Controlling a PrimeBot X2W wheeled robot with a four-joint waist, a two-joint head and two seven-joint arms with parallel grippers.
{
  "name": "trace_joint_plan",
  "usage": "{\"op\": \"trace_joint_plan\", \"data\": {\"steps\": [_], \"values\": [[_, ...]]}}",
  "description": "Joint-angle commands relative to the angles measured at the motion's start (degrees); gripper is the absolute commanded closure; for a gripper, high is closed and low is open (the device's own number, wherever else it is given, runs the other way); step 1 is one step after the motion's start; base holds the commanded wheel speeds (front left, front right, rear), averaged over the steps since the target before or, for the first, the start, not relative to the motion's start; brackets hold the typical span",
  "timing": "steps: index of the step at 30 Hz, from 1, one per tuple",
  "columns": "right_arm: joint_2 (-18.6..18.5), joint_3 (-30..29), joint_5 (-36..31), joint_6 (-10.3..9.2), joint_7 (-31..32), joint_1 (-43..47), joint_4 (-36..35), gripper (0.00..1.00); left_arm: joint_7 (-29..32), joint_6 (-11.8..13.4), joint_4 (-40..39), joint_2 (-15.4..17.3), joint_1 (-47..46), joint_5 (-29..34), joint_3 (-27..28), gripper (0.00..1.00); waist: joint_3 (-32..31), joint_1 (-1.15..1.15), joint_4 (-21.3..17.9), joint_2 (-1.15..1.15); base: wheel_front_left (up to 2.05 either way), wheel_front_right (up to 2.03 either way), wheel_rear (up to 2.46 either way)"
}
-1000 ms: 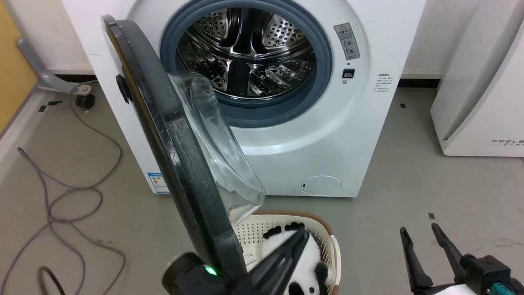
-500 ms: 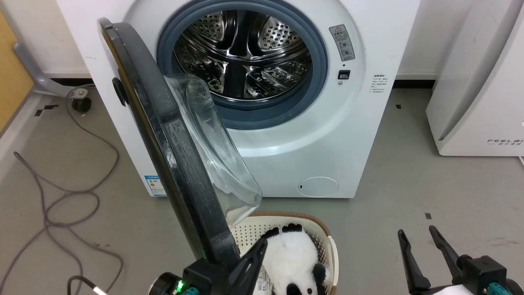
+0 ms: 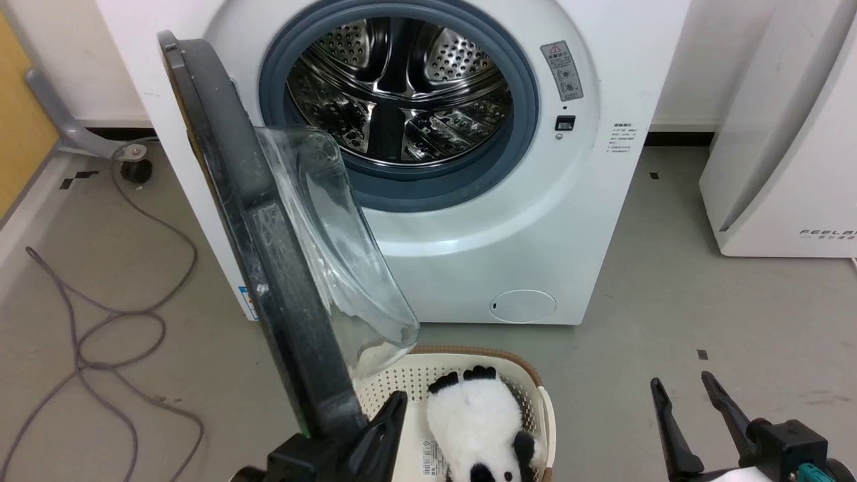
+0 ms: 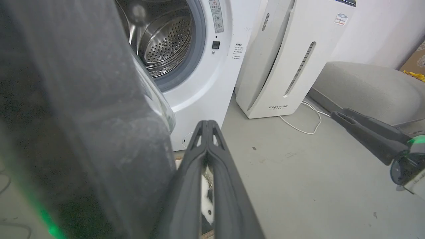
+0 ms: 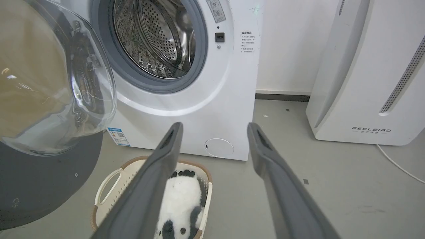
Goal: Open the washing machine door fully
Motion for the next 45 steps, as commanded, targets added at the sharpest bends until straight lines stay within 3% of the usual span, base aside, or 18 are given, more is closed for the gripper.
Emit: {"op": "trace_joint_plan", "data": {"steps": [1, 15, 25, 35, 38, 45], "values": [[0.24, 0.01, 0.34, 0.05, -0.36, 0.50, 0.21, 0.00, -0.32, 0.98, -0.68, 0.16, 1.60, -0.12, 0.90, 1.00, 0.06, 0.00, 0.27, 0.00, 0.00, 0.00, 0.00], [0.24, -1.46, -0.76, 0.05, -0.59, 0.24, 0.15, 0.00, -1.35, 7.61, -8.06, 0.89, 7.00, 1.15, 5.80, 1.00, 0.78, 0.00, 7.70, 0.00, 0.00, 0.00, 0.00], [0.24, -1.54, -0.65, 0.05, -0.95, -0.46, 0.17, 0.00, -4.22, 10.71, -5.39, 3.68, 5.40, -1.10, 16.47, 1.00, 0.78, 0.00, 10.54, 0.00, 0.00, 0.00, 0.00], [0.24, -0.64, -1.13, 0.05, -1.06, -1.37, 0.05, 0.00, -7.00, 9.57, 2.59, 9.10, -2.91, -6.72, 28.35, 1.00, 2.61, 0.00, 9.44, 0.00, 0.00, 0.00, 0.00], [0.24, -0.73, -1.56, 0.05, -0.98, -1.73, 0.05, 0.00, -9.36, 8.15, 9.46, 11.99, -7.04, -9.28, 33.09, 1.00, 3.36, 0.00, 8.64, 0.00, 0.00, 0.00, 0.00], [0.24, -0.83, -1.80, 0.05, -0.84, -2.15, 0.04, 0.00, -13.61, 5.16, 21.97, 15.43, -13.84, -12.21, 37.02, 1.00, 4.03, 0.00, 8.04, 0.00, 0.00, 0.00, 0.00]]}}
